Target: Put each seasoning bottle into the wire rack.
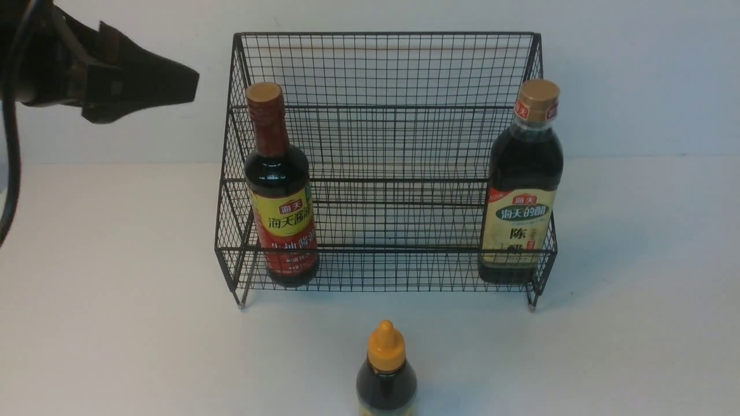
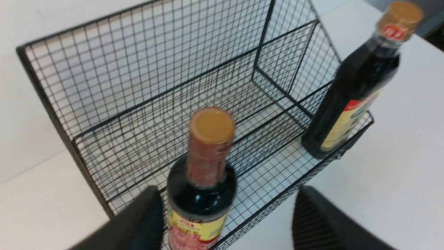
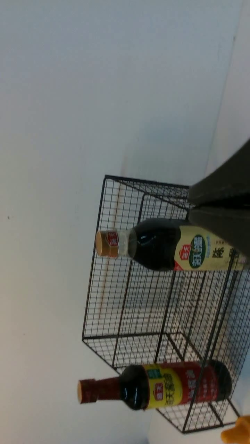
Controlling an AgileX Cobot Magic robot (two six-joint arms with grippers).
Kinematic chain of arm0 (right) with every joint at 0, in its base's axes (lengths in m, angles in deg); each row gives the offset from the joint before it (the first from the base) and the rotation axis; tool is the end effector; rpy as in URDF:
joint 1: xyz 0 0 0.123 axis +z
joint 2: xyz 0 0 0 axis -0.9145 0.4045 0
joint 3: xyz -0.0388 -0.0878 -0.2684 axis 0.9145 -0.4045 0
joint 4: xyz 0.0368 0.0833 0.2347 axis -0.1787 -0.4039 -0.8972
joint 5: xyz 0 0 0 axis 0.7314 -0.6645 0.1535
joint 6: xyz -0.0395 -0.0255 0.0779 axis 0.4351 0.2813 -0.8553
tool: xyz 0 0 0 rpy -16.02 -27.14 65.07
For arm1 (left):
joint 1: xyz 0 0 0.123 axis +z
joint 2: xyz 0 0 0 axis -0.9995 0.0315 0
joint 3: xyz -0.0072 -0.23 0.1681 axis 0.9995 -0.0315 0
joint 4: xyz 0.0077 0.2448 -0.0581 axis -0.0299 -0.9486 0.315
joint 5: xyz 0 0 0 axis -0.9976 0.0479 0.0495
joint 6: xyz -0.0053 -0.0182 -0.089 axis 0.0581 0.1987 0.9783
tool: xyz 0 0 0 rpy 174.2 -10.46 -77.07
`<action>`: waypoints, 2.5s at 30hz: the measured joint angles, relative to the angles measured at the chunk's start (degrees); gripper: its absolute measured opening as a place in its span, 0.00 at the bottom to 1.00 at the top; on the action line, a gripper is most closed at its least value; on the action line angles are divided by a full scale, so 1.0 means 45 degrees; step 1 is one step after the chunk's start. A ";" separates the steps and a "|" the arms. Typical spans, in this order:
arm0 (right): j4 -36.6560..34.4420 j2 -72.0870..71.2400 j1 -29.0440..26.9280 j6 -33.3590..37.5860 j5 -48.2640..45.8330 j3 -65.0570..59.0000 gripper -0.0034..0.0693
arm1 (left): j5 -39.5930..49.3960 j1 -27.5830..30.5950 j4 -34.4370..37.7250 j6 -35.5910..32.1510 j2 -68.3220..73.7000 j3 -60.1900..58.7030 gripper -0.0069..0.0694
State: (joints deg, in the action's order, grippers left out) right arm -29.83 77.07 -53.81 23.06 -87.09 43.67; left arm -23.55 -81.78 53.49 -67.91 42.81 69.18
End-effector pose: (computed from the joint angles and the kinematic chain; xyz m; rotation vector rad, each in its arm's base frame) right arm 0.0107 0.0106 0.2998 -0.2943 1.5729 0.1840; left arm 0.2483 -0.0332 0.4163 0.6443 2.0067 -0.5308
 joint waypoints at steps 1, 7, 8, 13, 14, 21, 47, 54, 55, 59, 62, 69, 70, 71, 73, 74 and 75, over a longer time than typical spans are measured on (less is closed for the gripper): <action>0.0204 0.0000 0.0000 -0.0051 0.0045 0.0000 0.03 | 0.0052 0.0000 0.0000 0.0011 -0.0151 0.0000 0.52; 0.0467 0.0000 0.0000 -0.0358 0.0540 -0.0225 0.03 | 0.0441 0.0022 -0.0101 0.0011 -0.0538 0.0000 0.14; 0.0500 0.0000 0.0000 -0.0358 0.0572 -0.0264 0.03 | 0.0558 0.0022 -0.0155 0.0011 -0.0538 0.0000 0.12; 0.0583 0.0000 0.0000 -0.0358 0.0532 -0.0338 0.03 | 0.1172 0.0022 -0.0296 0.0011 -0.0538 0.0000 0.08; 0.0584 0.0000 0.0000 -0.0358 0.0495 -0.0349 0.03 | 0.1236 0.0022 -0.0296 0.0011 -0.0538 0.0000 0.08; 0.0593 0.0000 0.0000 -0.0358 0.0114 -0.0400 0.03 | 0.1370 0.0022 -0.0296 0.0011 -0.0538 0.0000 0.08; 0.0800 0.0000 -0.2132 -0.0358 0.1918 -0.5611 0.03 | 0.2429 0.0022 -0.1340 0.0731 -0.0538 0.0000 0.08; 0.1067 0.0013 -0.2598 -0.0374 0.2123 -0.5647 0.03 | 0.2456 0.0022 -0.3032 0.2011 -0.0863 0.0000 0.08; 0.1082 0.0013 -0.2631 -0.0374 0.2123 -0.5647 0.03 | 0.2460 0.0022 -0.3234 0.2252 -0.1024 0.0000 0.08; 0.1112 0.0013 -0.2672 -0.0374 0.2123 -0.5647 0.03 | 0.2486 0.0022 -0.3953 0.3068 -0.1944 0.0000 0.08; 0.1112 0.0013 -0.2672 -0.0374 0.2123 -0.5647 0.03 | 0.2524 0.0022 -0.4370 0.3954 -0.3005 -0.0140 0.08; 0.1112 0.0013 -0.2672 -0.0374 0.2123 -0.5647 0.03 | 0.2669 0.0022 -0.4323 0.4763 -0.7198 -0.2597 0.08; 0.1112 0.0013 -0.2672 -0.0374 0.2123 -0.5647 0.03 | 0.2702 0.0022 -0.4287 0.4763 -0.7930 -0.3090 0.08; 0.1112 0.0013 -0.2672 -0.0374 0.2123 -0.5647 0.03 | 0.2692 0.0022 -0.4114 0.4751 -0.9688 -0.4130 0.08; 0.1112 0.0013 -0.2672 -0.0374 0.2123 -0.5647 0.03 | 0.2175 0.0022 -0.3799 0.4737 -1.1678 -0.5505 0.08; 0.1112 0.0013 -0.2672 -0.0374 0.2123 -0.5647 0.03 | 0.1553 0.0022 -0.3588 0.4724 -1.2836 -0.6473 0.08; 0.1112 0.0013 -0.2672 -0.0374 0.2123 -0.5647 0.03 | 0.1052 0.0022 -0.3393 0.4724 -1.3563 -0.6996 0.08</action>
State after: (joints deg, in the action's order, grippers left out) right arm -24.82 77.12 -65.83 21.37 -77.53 18.26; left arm -18.82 -81.68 38.22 -46.65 -18.22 37.70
